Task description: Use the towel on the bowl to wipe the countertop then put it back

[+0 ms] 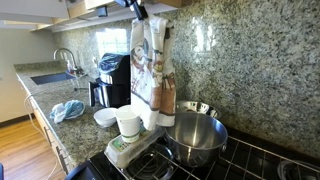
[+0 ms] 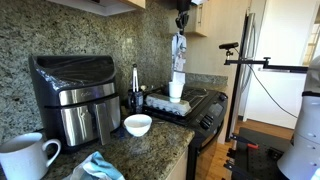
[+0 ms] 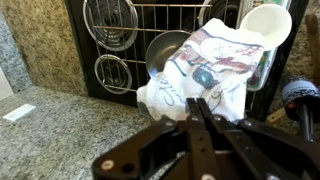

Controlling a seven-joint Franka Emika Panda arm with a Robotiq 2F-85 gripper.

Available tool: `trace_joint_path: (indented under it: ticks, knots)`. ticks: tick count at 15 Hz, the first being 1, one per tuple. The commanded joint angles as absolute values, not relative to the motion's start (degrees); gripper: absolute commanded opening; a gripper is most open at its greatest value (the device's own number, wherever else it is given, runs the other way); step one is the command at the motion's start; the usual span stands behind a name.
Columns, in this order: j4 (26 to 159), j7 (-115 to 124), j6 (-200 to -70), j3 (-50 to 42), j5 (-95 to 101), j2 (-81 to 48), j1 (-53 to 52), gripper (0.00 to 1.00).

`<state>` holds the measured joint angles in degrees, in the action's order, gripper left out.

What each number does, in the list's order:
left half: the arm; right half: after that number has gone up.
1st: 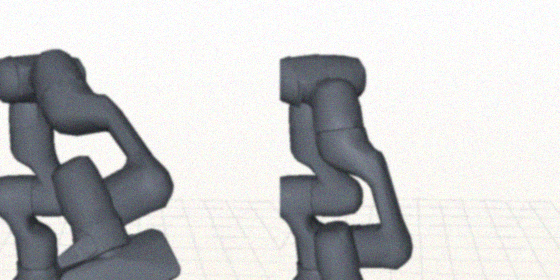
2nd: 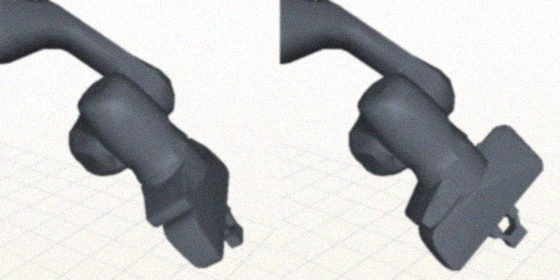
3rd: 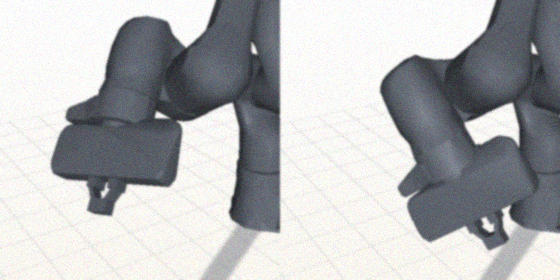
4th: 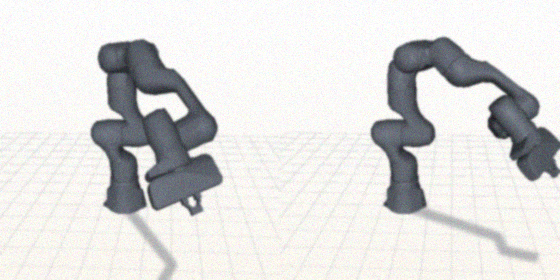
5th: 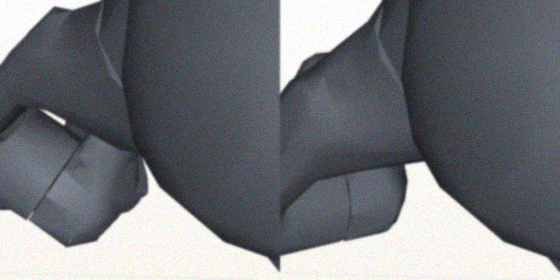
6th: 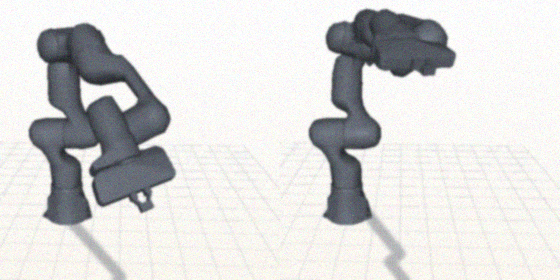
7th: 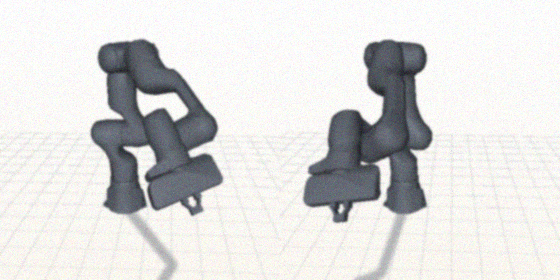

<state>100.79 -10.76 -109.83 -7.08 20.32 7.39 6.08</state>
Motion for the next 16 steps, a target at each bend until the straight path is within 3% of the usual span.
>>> trace_joint_path:
  ticks: [1,16]
  knots:
    - [100.36,-15.25,-109.45,-7.12,14.78,7.58,5.44,0.03]
    - [107.55,-33.04,-109.16,-6.96,-3.63,9.33,2.31,0.04]
